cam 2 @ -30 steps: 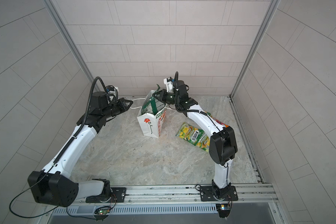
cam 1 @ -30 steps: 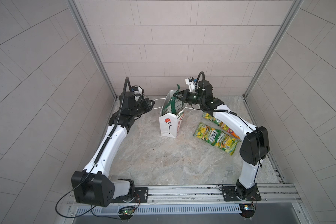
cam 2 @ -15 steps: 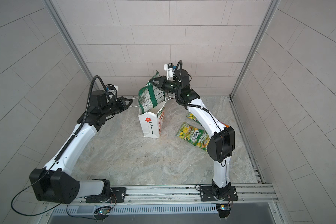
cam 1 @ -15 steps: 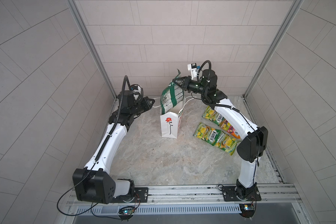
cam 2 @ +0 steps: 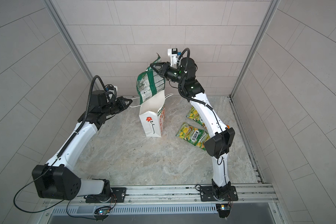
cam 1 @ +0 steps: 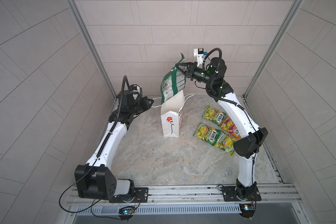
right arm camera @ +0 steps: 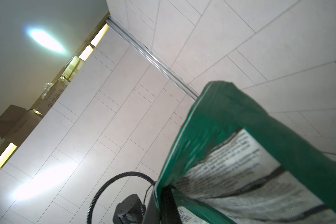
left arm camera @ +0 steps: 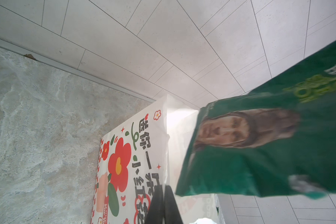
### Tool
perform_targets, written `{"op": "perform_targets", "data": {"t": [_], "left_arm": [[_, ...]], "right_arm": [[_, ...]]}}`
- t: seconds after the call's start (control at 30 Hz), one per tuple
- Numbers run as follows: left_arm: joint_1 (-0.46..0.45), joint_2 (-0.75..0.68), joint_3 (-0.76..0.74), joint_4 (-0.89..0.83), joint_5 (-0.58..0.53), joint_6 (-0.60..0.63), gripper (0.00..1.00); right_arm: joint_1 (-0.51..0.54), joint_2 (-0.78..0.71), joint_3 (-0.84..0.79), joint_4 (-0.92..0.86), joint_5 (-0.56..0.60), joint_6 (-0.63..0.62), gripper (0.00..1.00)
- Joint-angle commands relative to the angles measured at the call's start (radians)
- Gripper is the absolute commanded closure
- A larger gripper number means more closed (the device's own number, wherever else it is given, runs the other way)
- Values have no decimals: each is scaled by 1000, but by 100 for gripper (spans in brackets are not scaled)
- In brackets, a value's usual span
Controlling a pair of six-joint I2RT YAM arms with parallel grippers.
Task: Take the snacks out of the paper bag
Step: 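Lift the crisps bag out with the right gripper while the left gripper releases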
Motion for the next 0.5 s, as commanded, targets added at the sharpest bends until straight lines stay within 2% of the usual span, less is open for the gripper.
{"op": "perform_targets", "data": {"t": [0.0, 0.27, 0.47], "left_arm": [[9, 9, 40, 32, 24, 4, 100], [23, 27, 52, 36, 23, 7, 100], [38, 54, 103, 31, 32, 6, 100]], "right_arm": [[-21, -13, 75, 54, -5, 41, 100], [-75, -62, 114, 29, -8, 46, 100], [-139, -192, -40, 24, 6, 11, 100]]}}
